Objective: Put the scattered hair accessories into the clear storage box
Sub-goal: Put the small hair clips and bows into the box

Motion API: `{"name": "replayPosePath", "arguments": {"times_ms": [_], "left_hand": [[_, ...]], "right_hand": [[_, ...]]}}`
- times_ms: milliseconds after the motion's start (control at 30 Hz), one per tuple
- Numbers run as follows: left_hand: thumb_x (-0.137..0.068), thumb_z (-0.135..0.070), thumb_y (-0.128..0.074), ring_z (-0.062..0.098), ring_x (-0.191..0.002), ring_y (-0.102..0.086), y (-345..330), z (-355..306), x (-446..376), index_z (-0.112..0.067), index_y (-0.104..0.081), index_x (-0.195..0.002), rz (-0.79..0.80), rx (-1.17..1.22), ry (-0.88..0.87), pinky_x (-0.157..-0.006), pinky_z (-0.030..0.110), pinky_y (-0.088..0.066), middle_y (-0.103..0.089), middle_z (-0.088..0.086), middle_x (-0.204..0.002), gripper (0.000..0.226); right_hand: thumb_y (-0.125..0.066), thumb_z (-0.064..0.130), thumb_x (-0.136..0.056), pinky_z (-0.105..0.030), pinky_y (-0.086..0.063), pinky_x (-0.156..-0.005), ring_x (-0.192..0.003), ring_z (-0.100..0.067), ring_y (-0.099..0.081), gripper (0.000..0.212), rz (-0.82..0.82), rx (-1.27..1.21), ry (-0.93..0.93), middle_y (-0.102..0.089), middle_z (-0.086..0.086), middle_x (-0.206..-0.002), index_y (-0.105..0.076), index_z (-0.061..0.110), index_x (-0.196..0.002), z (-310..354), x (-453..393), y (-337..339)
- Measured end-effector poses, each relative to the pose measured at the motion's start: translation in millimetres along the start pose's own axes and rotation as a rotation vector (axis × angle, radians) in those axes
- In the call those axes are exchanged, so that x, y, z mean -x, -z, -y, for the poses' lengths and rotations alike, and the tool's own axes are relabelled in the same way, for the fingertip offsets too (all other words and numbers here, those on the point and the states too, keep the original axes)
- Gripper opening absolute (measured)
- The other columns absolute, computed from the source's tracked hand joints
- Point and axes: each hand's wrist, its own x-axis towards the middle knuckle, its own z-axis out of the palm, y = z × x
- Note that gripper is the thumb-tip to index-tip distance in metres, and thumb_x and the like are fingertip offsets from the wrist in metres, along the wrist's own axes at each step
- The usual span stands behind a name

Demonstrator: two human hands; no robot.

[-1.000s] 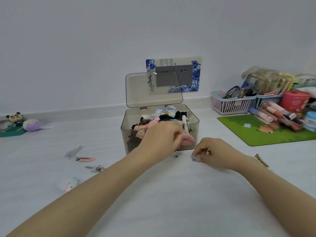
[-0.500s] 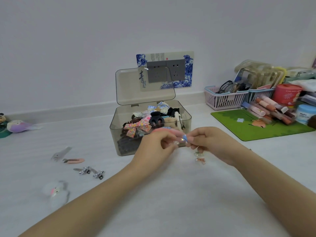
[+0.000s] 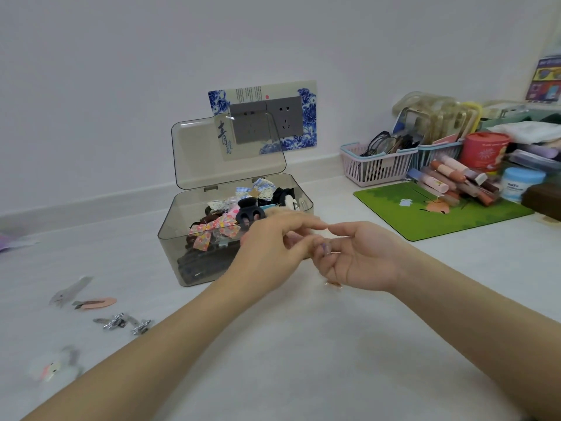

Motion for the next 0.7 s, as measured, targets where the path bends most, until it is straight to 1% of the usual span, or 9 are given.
{"name": "replayPosePath", "arguments": {"times_ms": [33, 100, 167, 233, 333, 467, 500, 567, 700], "left_hand": [[-0.081, -0.019, -0.069, -0.003, -0.073, -0.059, -1.0, -1.1, -0.8, -0.034, -0.072, -0.089, 0.004, -0.025, 0.003, -0.073, 0.013, -0.045, -0.067, -0.014, -0.086, 0.017], [-0.079, -0.027, -0.071, -0.004, -0.069, -0.056, -5.3, -2.3, -0.3, -0.033, -0.072, -0.088, 0.124, -0.099, 0.071, -0.073, 0.017, -0.042, -0.064, -0.016, -0.081, 0.011], [-0.075, -0.037, -0.074, 0.000, -0.078, -0.059, -15.3, -0.7, 2.8, -0.029, -0.071, -0.099, 0.310, -0.155, 0.157, -0.074, 0.021, -0.046, -0.063, -0.014, -0.091, 0.025], [-0.074, -0.041, -0.073, 0.007, -0.083, -0.060, -26.0, 5.0, 6.8, -0.029, -0.070, -0.104, 0.383, -0.209, 0.156, -0.074, 0.020, -0.046, -0.061, -0.011, -0.100, 0.032], [-0.077, -0.031, -0.073, 0.011, -0.074, -0.059, -35.1, 11.3, 8.4, -0.025, -0.073, -0.095, 0.348, -0.180, 0.092, -0.069, 0.018, -0.044, -0.061, -0.006, -0.095, 0.019], [-0.077, -0.030, -0.074, 0.002, -0.069, -0.054, -38.9, 15.7, 6.8, -0.029, -0.072, -0.081, 0.308, -0.178, 0.110, -0.061, 0.009, -0.038, -0.055, -0.011, -0.082, 0.005], [-0.076, -0.030, -0.073, 0.001, -0.071, -0.054, -39.4, 16.2, 6.5, -0.034, -0.070, -0.077, 0.295, -0.161, 0.114, -0.061, 0.008, -0.039, -0.055, -0.011, -0.082, 0.005], [-0.076, -0.028, -0.073, 0.000, -0.073, -0.056, -38.0, 17.0, 6.5, -0.041, -0.063, -0.070, 0.245, -0.124, 0.136, -0.062, 0.008, -0.041, -0.058, -0.010, -0.084, 0.018], [-0.075, -0.022, -0.075, 0.000, -0.069, -0.058, -37.6, 9.5, 4.5, -0.031, -0.069, -0.074, 0.118, 0.062, 0.185, -0.063, 0.012, -0.046, -0.063, -0.010, -0.082, 0.010]], "right_hand": [[-0.032, 0.020, -0.094, -0.018, -0.039, -0.041, -0.056, -0.016, -0.049, 0.036, -0.045, 0.028, 0.032, -0.056, -0.012, -0.089, -0.055, -0.006, -0.103, 5.7, 4.7, 3.2], [-0.033, 0.018, -0.095, -0.018, -0.040, -0.044, -0.062, -0.017, -0.049, 0.032, -0.154, 0.089, 0.117, -0.052, -0.015, -0.078, -0.055, -0.005, -0.090, 17.0, 15.0, 11.0], [-0.034, 0.017, -0.095, -0.021, -0.046, -0.051, -0.065, -0.020, -0.052, 0.031, -0.231, 0.109, 0.188, -0.052, -0.016, -0.080, -0.054, -0.005, -0.090, 24.7, 23.5, 19.7], [-0.036, 0.019, -0.096, -0.025, -0.054, -0.054, -0.072, -0.024, -0.055, 0.032, -0.244, 0.105, 0.191, -0.055, -0.018, -0.084, -0.054, -0.007, -0.095, 25.3, 27.8, 26.1], [-0.039, 0.022, -0.095, -0.035, -0.059, -0.058, -0.080, -0.030, -0.058, 0.036, -0.221, 0.136, 0.152, -0.056, -0.020, -0.089, -0.054, -0.010, -0.103, 22.1, 30.9, 32.8], [-0.040, 0.024, -0.095, -0.040, -0.057, -0.066, -0.085, -0.031, -0.058, 0.043, -0.214, 0.174, 0.137, -0.057, -0.023, -0.094, -0.050, -0.013, -0.114, 20.1, 35.5, 35.3], [-0.041, 0.025, -0.095, -0.039, -0.057, -0.068, -0.086, -0.031, -0.058, 0.044, -0.214, 0.182, 0.127, -0.057, -0.024, -0.095, -0.049, -0.013, -0.116, 19.2, 36.4, 35.4], [-0.041, 0.026, -0.095, -0.040, -0.057, -0.074, -0.085, -0.031, -0.058, 0.046, -0.212, 0.210, 0.107, -0.056, -0.025, -0.097, -0.048, -0.013, -0.118, 17.4, 36.4, 35.6], [-0.039, 0.027, -0.095, -0.039, -0.051, -0.082, -0.082, -0.031, -0.059, 0.049, -0.197, 0.203, 0.086, -0.056, -0.023, -0.096, -0.046, -0.014, -0.122, 15.8, 33.8, 35.9]]}}
